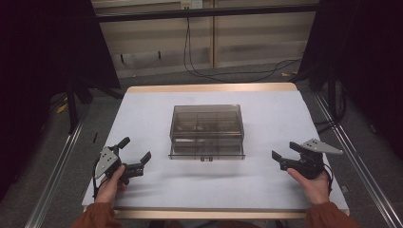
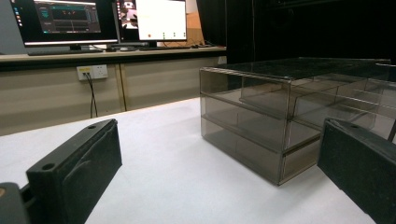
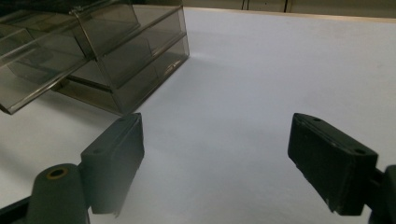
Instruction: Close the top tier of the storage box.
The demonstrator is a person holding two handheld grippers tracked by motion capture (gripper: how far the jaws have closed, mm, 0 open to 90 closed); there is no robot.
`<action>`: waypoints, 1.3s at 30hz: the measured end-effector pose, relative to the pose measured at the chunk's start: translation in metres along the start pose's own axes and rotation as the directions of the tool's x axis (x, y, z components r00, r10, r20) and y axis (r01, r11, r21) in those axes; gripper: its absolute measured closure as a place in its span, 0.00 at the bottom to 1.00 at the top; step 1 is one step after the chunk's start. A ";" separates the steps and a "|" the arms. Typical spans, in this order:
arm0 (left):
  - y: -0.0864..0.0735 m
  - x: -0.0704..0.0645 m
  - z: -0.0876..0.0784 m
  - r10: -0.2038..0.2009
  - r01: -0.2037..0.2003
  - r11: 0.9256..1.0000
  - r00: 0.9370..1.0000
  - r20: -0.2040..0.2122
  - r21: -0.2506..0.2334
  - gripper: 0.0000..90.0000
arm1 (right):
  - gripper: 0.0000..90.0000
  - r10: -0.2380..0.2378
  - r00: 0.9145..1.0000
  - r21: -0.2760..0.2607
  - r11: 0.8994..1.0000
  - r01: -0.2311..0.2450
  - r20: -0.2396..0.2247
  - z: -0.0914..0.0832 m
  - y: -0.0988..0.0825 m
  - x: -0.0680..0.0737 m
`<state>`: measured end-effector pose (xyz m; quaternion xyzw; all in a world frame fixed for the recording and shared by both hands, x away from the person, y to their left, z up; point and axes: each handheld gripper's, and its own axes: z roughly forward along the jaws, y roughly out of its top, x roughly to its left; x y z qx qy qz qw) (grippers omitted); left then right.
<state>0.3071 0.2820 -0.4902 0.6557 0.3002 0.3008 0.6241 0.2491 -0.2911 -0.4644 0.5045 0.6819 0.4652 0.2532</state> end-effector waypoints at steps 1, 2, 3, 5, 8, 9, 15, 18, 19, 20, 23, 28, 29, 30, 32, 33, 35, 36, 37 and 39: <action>0.000 0.000 0.000 0.000 0.000 1.000 1.000 0.000 0.001 0.00 | 0.21 0.002 1.000 -0.002 1.000 -0.002 -0.008 -0.001 0.000 0.000; 0.000 0.000 0.000 -0.001 0.001 1.000 1.000 -0.001 0.000 0.00 | 0.21 -0.002 1.000 0.000 1.000 0.002 -0.009 -0.001 0.000 0.002; 0.000 0.000 0.000 0.000 0.000 1.000 1.000 0.000 0.000 0.00 | 0.21 -0.002 1.000 0.000 1.000 0.002 -0.009 -0.001 0.000 0.002; 0.000 -0.001 0.000 -0.004 0.004 1.000 1.000 0.001 -0.001 0.00 | 0.26 -0.011 1.000 0.002 1.000 0.011 -0.030 -0.002 0.000 0.005; 0.000 -0.001 0.000 -0.009 0.009 1.000 1.000 0.008 -0.002 0.00 | 0.30 -0.009 0.999 -0.002 1.000 0.009 -0.040 -0.003 0.001 0.008; 0.000 -0.001 0.000 -0.009 0.009 1.000 1.000 0.008 -0.002 0.00 | 0.34 -0.018 0.999 -0.006 1.000 0.018 -0.048 -0.005 0.001 0.009; 0.000 -0.001 0.000 -0.009 0.009 1.000 1.000 0.008 -0.003 0.00 | 0.51 -0.022 0.994 -0.014 1.000 0.020 -0.104 -0.009 0.002 0.017; 0.000 -0.001 0.000 -0.008 0.009 1.000 1.000 0.008 -0.003 0.00 | 0.57 -0.022 0.991 -0.003 1.000 0.022 -0.135 -0.009 0.002 0.021; 0.000 -0.001 0.000 -0.008 0.008 1.000 1.000 0.008 -0.003 0.00 | 0.60 -0.025 0.989 0.000 1.000 0.026 -0.145 -0.009 0.002 0.022; 0.000 -0.001 0.000 -0.005 0.005 1.000 1.000 0.005 -0.002 0.00 | 0.63 -0.031 0.987 0.005 0.999 0.032 -0.158 -0.009 0.002 0.024; 0.000 -0.001 0.000 -0.007 0.007 1.000 1.000 0.008 -0.002 0.00 | 0.70 -0.038 0.982 0.014 0.999 0.041 -0.184 -0.010 0.002 0.029; 0.000 -0.001 0.000 -0.004 0.004 1.000 1.000 0.004 -0.003 0.00 | 0.81 -0.042 0.973 0.030 0.998 0.050 -0.227 -0.010 0.002 0.034; 0.000 -0.001 0.000 -0.003 0.003 1.000 1.000 0.004 -0.004 0.00 | 0.83 -0.046 0.971 0.029 0.998 0.054 -0.234 -0.009 0.002 0.035; 0.000 -0.001 0.000 -0.004 0.004 1.000 1.000 0.004 -0.004 0.00 | 0.85 -0.047 0.970 0.033 0.998 0.057 -0.239 -0.009 0.002 0.036; 0.000 -0.001 0.000 -0.006 0.006 1.000 1.000 0.003 -0.005 0.00 | 0.91 -0.043 0.965 0.042 0.998 0.056 -0.257 -0.008 0.002 0.039; 0.000 -0.001 0.000 -0.007 0.007 1.000 1.000 0.004 -0.004 0.00 | 0.91 -0.043 0.965 0.042 0.998 0.056 -0.257 -0.008 0.002 0.039; 0.000 -0.001 0.000 -0.008 0.008 1.000 1.000 0.005 -0.004 0.00 | 0.95 -0.052 0.959 0.051 0.996 0.069 -0.277 -0.008 0.001 0.041; 0.000 -0.001 0.000 -0.008 0.008 1.000 1.000 0.004 -0.004 0.00 | 0.98 -0.052 0.955 0.056 0.996 0.071 -0.291 -0.007 0.001 0.043; 0.000 -0.001 0.000 -0.008 0.008 1.000 1.000 0.004 -0.005 0.00 | 0.98 -0.052 0.955 0.056 0.996 0.071 -0.291 -0.007 0.001 0.043; 0.000 -0.001 0.000 -0.009 0.009 1.000 1.000 0.004 -0.004 0.00 | 1.00 -0.051 0.948 0.062 0.995 0.074 -0.314 -0.006 0.001 0.047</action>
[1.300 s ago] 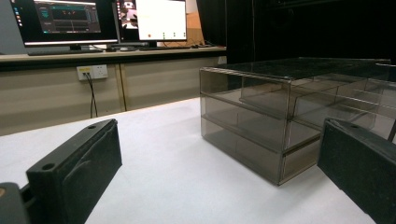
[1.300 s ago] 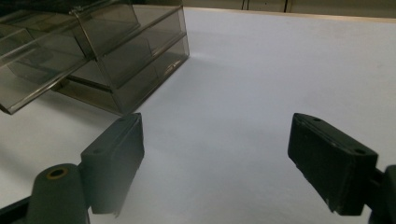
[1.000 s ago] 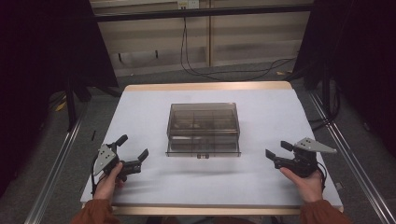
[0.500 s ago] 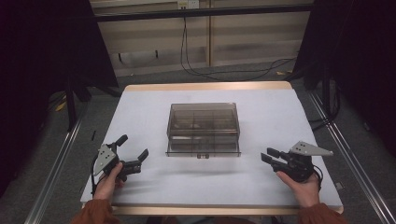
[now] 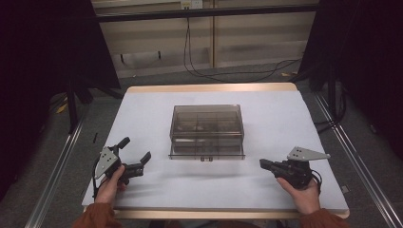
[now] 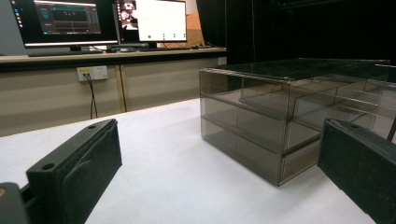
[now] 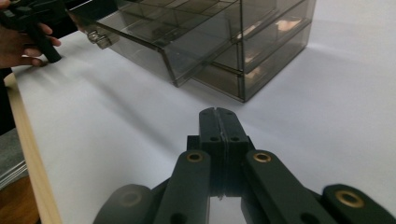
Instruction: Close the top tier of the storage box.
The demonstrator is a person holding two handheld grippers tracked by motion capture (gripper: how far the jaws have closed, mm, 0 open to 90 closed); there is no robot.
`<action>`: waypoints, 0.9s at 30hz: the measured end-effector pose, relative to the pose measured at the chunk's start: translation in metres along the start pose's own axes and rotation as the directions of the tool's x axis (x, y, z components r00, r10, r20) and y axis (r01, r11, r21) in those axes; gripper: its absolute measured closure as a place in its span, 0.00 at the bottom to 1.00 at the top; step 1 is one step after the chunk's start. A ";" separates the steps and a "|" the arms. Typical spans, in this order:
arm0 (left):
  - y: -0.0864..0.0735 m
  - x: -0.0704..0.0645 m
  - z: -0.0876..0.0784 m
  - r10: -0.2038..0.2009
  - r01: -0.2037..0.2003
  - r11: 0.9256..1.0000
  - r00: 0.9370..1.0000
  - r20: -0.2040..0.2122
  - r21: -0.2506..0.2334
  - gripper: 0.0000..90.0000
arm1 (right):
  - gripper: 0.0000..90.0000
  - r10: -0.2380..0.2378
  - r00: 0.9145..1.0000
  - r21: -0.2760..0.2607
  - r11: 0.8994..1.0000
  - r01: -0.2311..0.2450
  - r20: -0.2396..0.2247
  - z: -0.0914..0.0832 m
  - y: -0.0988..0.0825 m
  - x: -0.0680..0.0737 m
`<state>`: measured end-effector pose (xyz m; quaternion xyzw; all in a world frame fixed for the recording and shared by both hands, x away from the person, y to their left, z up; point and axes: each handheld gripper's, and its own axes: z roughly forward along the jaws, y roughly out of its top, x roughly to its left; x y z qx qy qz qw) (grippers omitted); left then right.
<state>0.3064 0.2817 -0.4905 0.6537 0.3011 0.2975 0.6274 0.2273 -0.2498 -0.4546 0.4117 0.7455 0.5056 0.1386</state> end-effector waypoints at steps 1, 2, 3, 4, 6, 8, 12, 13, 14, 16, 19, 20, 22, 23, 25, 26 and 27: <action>0.000 0.000 0.000 0.000 0.000 1.000 1.000 0.000 0.000 0.00 | 1.00 0.000 1.000 0.000 1.000 0.000 0.000 0.000 0.000 0.000; 0.000 0.000 0.000 0.000 0.000 1.000 1.000 0.000 0.000 0.00 | 1.00 -0.007 1.000 -0.001 1.000 0.007 -0.006 0.001 0.000 0.000; 0.000 0.000 0.000 0.000 0.000 1.000 1.000 0.000 0.000 0.00 | 1.00 -0.005 1.000 0.003 1.000 0.005 -0.016 0.002 0.000 0.003; 0.000 0.000 0.000 0.000 0.000 1.000 1.000 0.000 0.000 0.00 | 1.00 -0.005 1.000 0.003 1.000 0.005 -0.016 0.002 0.000 0.003; 0.000 0.000 0.000 0.001 -0.001 1.000 1.000 0.000 -0.001 0.00 | 1.00 -0.008 0.999 0.011 1.000 0.008 -0.036 0.004 0.001 0.005; 0.000 0.000 0.000 0.000 0.000 1.000 1.000 0.000 0.000 0.00 | 1.00 -0.012 0.999 0.018 1.000 0.013 -0.043 0.005 0.001 0.007; 0.000 0.000 0.000 0.001 -0.001 1.000 1.000 -0.001 -0.001 0.00 | 1.00 -0.023 0.998 0.030 0.999 0.025 -0.058 0.009 0.001 0.011; 0.000 0.000 0.000 0.001 -0.001 1.000 1.000 0.000 -0.001 0.00 | 1.00 -0.026 0.998 0.033 0.999 0.028 -0.063 0.009 0.002 0.013; 0.000 0.000 0.000 0.001 -0.001 1.000 1.000 0.000 -0.002 0.00 | 1.00 -0.028 0.997 0.032 0.999 0.031 -0.070 0.010 0.002 0.014; 0.000 0.000 0.000 0.001 -0.001 1.000 1.000 0.000 -0.001 0.00 | 1.00 -0.034 0.996 0.034 0.999 0.037 -0.078 0.012 0.002 0.016; 0.000 0.001 -0.001 0.007 -0.007 1.000 1.000 0.001 0.002 0.00 | 1.00 -0.038 0.995 0.040 0.998 0.042 -0.090 0.014 0.003 0.019; 0.000 0.000 0.000 0.002 -0.002 1.000 1.000 0.000 -0.001 0.00 | 1.00 -0.041 0.994 0.044 0.998 0.046 -0.096 0.015 0.003 0.021; 0.000 0.001 -0.001 0.009 -0.009 1.000 1.000 0.002 0.003 0.00 | 1.00 -0.045 0.994 0.045 0.998 0.049 -0.101 0.015 0.003 0.022; 0.000 0.001 -0.001 0.008 -0.008 1.000 1.000 0.002 0.003 0.00 | 1.00 -0.052 0.992 0.048 0.997 0.057 -0.112 0.017 0.004 0.025; 0.000 0.001 -0.001 0.008 -0.008 1.000 1.000 0.002 0.004 0.00 | 1.00 -0.055 0.992 0.049 0.997 0.061 -0.116 0.017 0.004 0.027; 0.000 0.001 -0.001 0.008 -0.008 1.000 1.000 0.002 0.004 0.00 | 1.00 -0.061 0.991 0.051 0.996 0.068 -0.118 0.018 0.004 0.028; 0.000 0.001 -0.001 0.008 -0.008 1.000 1.000 0.002 0.004 0.00 | 1.00 -0.062 0.990 0.054 0.996 0.069 -0.125 0.019 0.005 0.030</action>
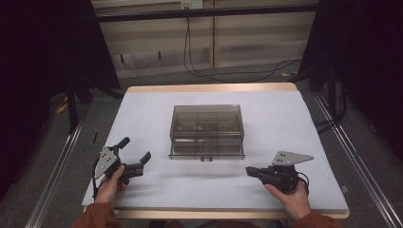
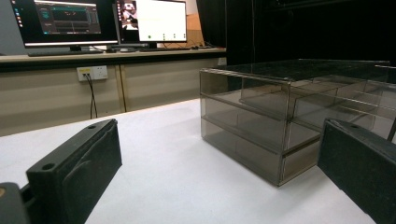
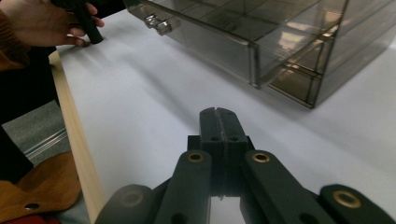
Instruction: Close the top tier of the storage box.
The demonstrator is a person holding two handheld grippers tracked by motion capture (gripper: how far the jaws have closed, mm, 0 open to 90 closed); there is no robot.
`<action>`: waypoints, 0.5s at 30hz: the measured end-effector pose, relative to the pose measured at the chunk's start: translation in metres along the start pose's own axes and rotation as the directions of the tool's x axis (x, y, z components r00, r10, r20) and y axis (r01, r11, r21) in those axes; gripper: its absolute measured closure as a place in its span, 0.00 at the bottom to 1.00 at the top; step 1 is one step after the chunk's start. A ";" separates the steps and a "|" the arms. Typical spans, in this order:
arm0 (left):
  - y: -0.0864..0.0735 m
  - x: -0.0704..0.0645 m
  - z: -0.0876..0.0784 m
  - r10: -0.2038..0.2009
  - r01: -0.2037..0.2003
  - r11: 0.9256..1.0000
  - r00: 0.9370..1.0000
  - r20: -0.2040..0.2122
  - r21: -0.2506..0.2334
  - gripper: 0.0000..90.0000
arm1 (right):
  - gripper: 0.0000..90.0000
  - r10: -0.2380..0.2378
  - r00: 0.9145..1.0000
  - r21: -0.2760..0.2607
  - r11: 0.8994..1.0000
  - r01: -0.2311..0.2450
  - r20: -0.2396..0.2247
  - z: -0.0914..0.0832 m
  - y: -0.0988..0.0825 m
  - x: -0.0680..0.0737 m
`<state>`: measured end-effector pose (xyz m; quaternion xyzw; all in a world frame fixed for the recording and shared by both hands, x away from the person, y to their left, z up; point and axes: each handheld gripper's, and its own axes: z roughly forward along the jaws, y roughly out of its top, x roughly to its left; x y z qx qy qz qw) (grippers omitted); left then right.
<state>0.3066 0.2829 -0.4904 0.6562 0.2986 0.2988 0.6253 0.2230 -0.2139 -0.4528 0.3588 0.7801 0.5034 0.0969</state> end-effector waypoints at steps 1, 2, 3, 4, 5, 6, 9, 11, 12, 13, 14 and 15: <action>0.000 0.000 0.000 0.000 0.000 1.000 1.000 0.000 0.000 0.00 | 1.00 -0.006 1.000 0.003 1.000 0.006 -0.005 0.001 0.000 0.002; 0.000 0.000 0.000 0.000 0.000 1.000 1.000 0.000 0.000 0.00 | 1.00 -0.013 1.000 0.005 1.000 0.013 -0.011 0.003 0.001 0.003; 0.000 0.000 0.000 0.000 0.000 1.000 1.000 0.000 0.000 0.00 | 1.00 -0.017 1.000 0.008 1.000 0.017 -0.017 0.004 0.001 0.004; 0.000 0.000 0.000 0.000 0.000 1.000 1.000 0.000 0.000 0.00 | 1.00 -0.021 1.000 0.011 1.000 0.021 -0.023 0.006 0.002 0.006; 0.000 0.000 0.000 0.000 0.000 1.000 1.000 0.001 0.000 0.00 | 1.00 -0.023 0.999 0.014 1.000 0.023 -0.032 0.008 0.002 0.008; 0.000 0.000 0.000 0.000 0.000 1.000 1.000 0.000 0.000 0.00 | 1.00 -0.030 0.999 0.019 0.999 0.031 -0.036 0.009 0.003 0.009; 0.000 0.000 0.000 0.000 0.000 1.000 1.000 0.001 0.000 0.00 | 1.00 -0.040 0.998 0.024 0.999 0.041 -0.051 0.013 0.004 0.013; 0.000 0.000 0.000 0.000 0.000 1.000 1.000 0.001 0.001 0.00 | 1.00 -0.041 0.997 0.024 0.999 0.042 -0.060 0.016 0.005 0.014; 0.000 0.000 0.000 0.000 0.000 1.000 1.000 0.001 0.000 0.00 | 1.00 -0.041 0.997 0.024 0.999 0.043 -0.064 0.017 0.006 0.015; 0.000 0.000 0.000 0.000 0.000 1.000 1.000 0.000 0.000 0.00 | 1.00 -0.044 0.997 0.021 0.999 0.046 -0.068 0.019 0.007 0.016; 0.000 0.000 0.000 0.000 0.000 1.000 1.000 0.000 0.000 0.00 | 1.00 -0.051 0.996 0.027 0.998 0.053 -0.076 0.022 0.009 0.019; 0.000 -0.001 0.001 -0.008 0.008 1.000 1.000 0.000 -0.004 0.00 | 1.00 -0.051 0.996 0.027 0.998 0.053 -0.076 0.022 0.009 0.019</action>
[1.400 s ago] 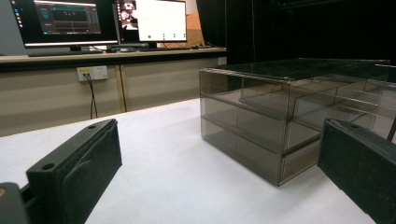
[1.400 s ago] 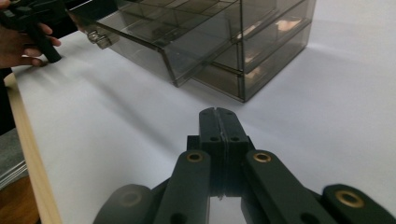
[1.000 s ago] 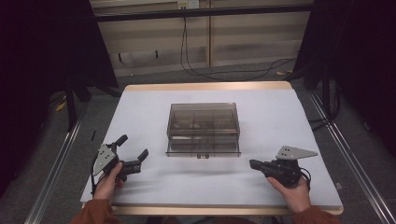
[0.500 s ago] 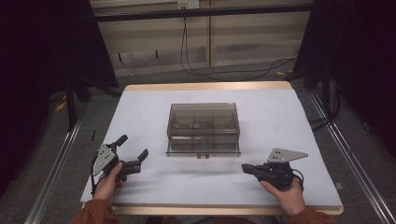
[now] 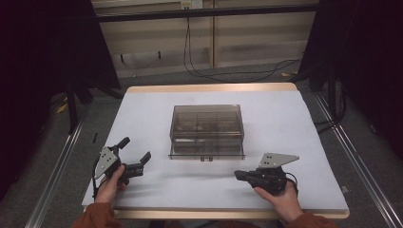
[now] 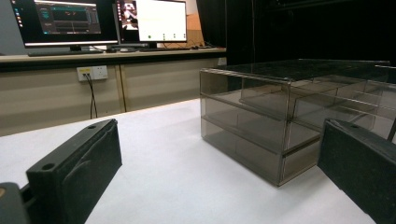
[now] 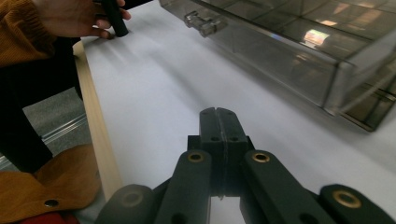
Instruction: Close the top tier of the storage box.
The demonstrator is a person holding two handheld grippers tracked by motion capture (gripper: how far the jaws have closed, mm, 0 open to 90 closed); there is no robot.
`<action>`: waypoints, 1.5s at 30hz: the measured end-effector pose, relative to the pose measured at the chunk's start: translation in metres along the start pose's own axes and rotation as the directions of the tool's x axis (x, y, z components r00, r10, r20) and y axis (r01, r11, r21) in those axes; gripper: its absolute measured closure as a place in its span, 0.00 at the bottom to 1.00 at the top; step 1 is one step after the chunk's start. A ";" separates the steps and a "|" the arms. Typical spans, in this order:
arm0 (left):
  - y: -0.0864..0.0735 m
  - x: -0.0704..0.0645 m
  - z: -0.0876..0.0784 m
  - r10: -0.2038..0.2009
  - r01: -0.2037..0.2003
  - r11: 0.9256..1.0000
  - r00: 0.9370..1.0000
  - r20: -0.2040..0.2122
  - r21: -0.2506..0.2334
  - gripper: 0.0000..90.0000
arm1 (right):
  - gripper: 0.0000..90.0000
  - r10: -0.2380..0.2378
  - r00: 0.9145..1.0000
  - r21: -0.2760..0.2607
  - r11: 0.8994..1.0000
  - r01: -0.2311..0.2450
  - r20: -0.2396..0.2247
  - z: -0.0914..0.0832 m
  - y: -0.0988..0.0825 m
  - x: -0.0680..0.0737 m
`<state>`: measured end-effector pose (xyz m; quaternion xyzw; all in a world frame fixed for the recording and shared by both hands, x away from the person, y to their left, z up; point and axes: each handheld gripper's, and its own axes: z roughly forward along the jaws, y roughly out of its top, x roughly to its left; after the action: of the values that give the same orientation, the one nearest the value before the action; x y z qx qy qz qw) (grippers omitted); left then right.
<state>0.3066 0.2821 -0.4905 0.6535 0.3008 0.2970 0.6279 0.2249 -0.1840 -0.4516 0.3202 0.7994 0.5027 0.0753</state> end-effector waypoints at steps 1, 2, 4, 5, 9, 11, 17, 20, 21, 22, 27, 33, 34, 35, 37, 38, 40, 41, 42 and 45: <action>0.000 0.000 0.000 0.001 -0.001 1.000 1.000 0.000 0.001 0.00 | 1.00 -0.007 1.000 0.005 1.000 0.007 -0.007 0.002 0.001 0.002; 0.000 0.000 0.000 0.007 -0.007 1.000 1.000 0.000 0.004 0.00 | 1.00 -0.014 1.000 0.008 1.000 0.014 -0.014 0.005 0.002 0.003; 0.000 0.001 0.000 0.008 -0.008 1.000 1.000 0.000 0.005 0.00 | 1.00 -0.025 0.999 0.015 1.000 0.026 -0.024 0.009 0.004 0.007; 0.000 0.001 0.000 0.008 -0.008 1.000 1.000 0.000 0.005 0.00 | 1.00 -0.028 0.999 0.018 0.999 0.029 -0.030 0.012 0.005 0.008; 0.000 0.001 0.000 0.008 -0.008 1.000 1.000 0.001 0.007 0.00 | 1.00 -0.050 0.998 0.029 0.998 0.051 -0.045 0.020 0.008 0.013; 0.000 0.000 0.000 0.001 -0.001 1.000 1.000 0.000 -0.001 0.00 | 1.00 -0.060 0.997 0.034 0.998 0.062 -0.053 0.024 0.010 0.015; 0.000 0.000 0.000 0.001 -0.001 1.000 1.000 -0.001 -0.001 0.00 | 1.00 -0.072 0.995 0.034 0.997 0.075 -0.069 0.031 0.014 0.018; 0.000 0.000 0.000 0.002 -0.002 1.000 1.000 -0.002 -0.001 0.00 | 1.00 -0.086 0.994 0.039 0.995 0.089 -0.073 0.035 0.016 0.020; 0.000 0.000 0.000 0.002 -0.002 1.000 1.000 -0.002 -0.001 0.00 | 1.00 -0.086 0.994 0.042 0.995 0.090 -0.074 0.037 0.017 0.020; 0.000 0.000 0.000 0.000 0.000 1.000 1.000 -0.001 -0.001 0.00 | 1.00 -0.088 0.993 0.039 0.995 0.091 -0.079 0.038 0.017 0.020; 0.000 0.000 0.000 0.002 -0.002 1.000 1.000 -0.002 -0.001 0.00 | 1.00 -0.093 0.993 0.031 0.995 0.096 -0.077 0.044 0.023 0.020; 0.000 0.000 0.000 0.000 0.000 1.000 1.000 0.000 -0.001 0.00 | 1.00 -0.103 0.991 0.028 0.994 0.106 -0.088 0.054 0.029 0.021; 0.000 0.000 0.000 0.000 0.000 1.000 1.000 -0.001 -0.001 0.00 | 1.00 -0.110 0.989 0.026 0.993 0.113 -0.094 0.056 0.032 0.022; 0.000 0.000 0.000 0.000 0.000 1.000 1.000 -0.001 -0.001 0.00 | 1.00 -0.110 0.989 0.026 0.993 0.113 -0.094 0.056 0.032 0.022; 0.000 0.000 0.000 0.000 0.000 1.000 1.000 -0.001 -0.001 0.00 | 1.00 -0.112 0.989 0.022 0.993 0.115 -0.093 0.057 0.034 0.023; 0.000 0.000 0.000 0.001 -0.001 1.000 1.000 -0.001 -0.001 0.00 | 1.00 -0.113 0.989 0.017 0.993 0.115 -0.093 0.057 0.035 0.023; 0.000 0.000 0.000 0.000 0.000 1.000 1.000 -0.001 -0.001 0.00 | 1.00 -0.113 0.989 0.012 0.993 0.114 -0.095 0.059 0.037 0.023; 0.000 0.000 0.000 0.000 0.000 1.000 1.000 -0.001 -0.002 0.00 | 1.00 -0.113 0.989 0.010 0.993 0.114 -0.097 0.060 0.038 0.023; 0.000 0.000 0.000 0.001 -0.001 1.000 1.000 -0.001 -0.002 0.00 | 1.00 -0.116 0.989 0.011 0.993 0.117 -0.097 0.060 0.039 0.023; 0.000 0.000 0.000 0.000 0.000 1.000 1.000 -0.001 -0.002 0.00 | 1.00 -0.114 0.989 0.011 0.993 0.115 -0.098 0.060 0.040 0.023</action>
<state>0.3064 0.2818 -0.4905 0.6529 0.3007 0.2974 0.6283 0.2513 -0.1134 -0.4421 0.2494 0.8233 0.5061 0.0624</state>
